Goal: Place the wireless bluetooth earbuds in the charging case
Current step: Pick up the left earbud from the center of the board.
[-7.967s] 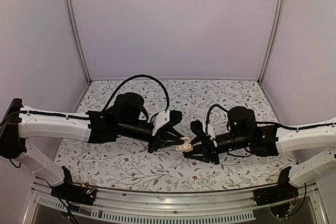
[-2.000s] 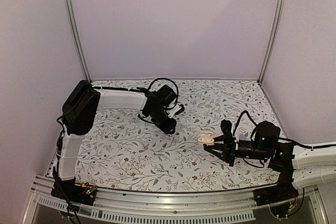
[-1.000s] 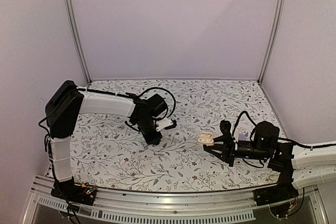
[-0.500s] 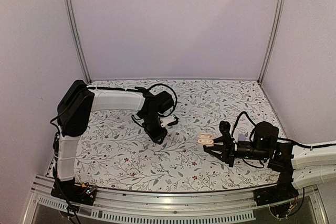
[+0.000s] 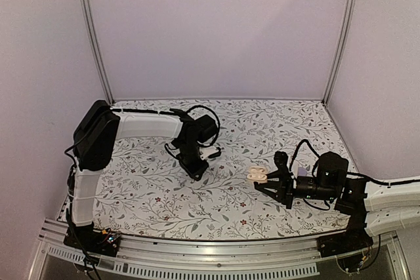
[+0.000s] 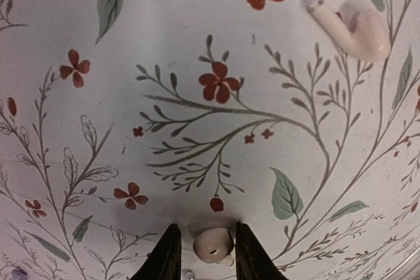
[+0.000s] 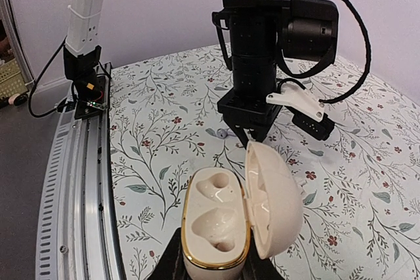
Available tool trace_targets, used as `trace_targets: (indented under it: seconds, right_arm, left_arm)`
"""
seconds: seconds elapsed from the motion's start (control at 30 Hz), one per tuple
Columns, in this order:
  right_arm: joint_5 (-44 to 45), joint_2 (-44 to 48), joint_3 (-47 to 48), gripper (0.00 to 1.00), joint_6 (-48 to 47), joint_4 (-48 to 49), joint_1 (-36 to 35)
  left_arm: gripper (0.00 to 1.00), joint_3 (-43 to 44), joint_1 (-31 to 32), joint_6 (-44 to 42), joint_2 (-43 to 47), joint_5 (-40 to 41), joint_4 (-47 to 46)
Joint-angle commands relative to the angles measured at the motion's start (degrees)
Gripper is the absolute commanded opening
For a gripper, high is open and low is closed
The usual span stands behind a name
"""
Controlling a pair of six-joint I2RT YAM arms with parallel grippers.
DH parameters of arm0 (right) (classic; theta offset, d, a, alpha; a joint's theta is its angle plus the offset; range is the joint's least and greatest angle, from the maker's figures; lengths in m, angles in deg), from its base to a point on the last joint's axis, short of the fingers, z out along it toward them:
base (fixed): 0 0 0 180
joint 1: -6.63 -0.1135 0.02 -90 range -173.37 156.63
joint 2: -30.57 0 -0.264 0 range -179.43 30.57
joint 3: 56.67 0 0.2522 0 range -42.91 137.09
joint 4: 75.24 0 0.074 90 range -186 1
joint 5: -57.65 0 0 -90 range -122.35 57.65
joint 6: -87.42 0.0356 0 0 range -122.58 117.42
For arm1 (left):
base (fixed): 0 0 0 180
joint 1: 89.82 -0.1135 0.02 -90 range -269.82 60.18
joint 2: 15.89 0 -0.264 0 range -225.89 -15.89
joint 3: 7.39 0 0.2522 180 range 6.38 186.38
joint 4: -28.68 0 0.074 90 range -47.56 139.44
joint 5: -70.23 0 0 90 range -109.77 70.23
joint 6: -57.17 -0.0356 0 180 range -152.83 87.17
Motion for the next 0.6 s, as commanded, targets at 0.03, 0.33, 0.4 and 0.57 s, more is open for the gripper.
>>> trace_targets:
  seconds: [0.03, 0.33, 0.4, 0.57]
  right_arm:
    - [0.6, 0.8, 0.4, 0.07, 0.7, 0.4, 0.4]
    - [1.1, 1.2, 0.2, 0.07, 0.6, 0.4, 0.4]
    - [1.0, 1.1, 0.3, 0.07, 0.6, 0.5, 0.4]
    - [0.6, 0.7, 0.4, 0.07, 0.6, 0.5, 0.4]
  left_arm:
    - [0.27, 2.8, 0.7, 0.3, -3.5, -0.6, 0.7]
    - [0.2, 2.1, 0.7, 1.3, -3.6, -0.6, 1.0]
    - [0.23, 2.0, 0.7, 1.7, -3.3, -0.5, 1.3]
    - [0.28, 1.8, 0.7, 2.3, -2.7, 0.1, 2.5]
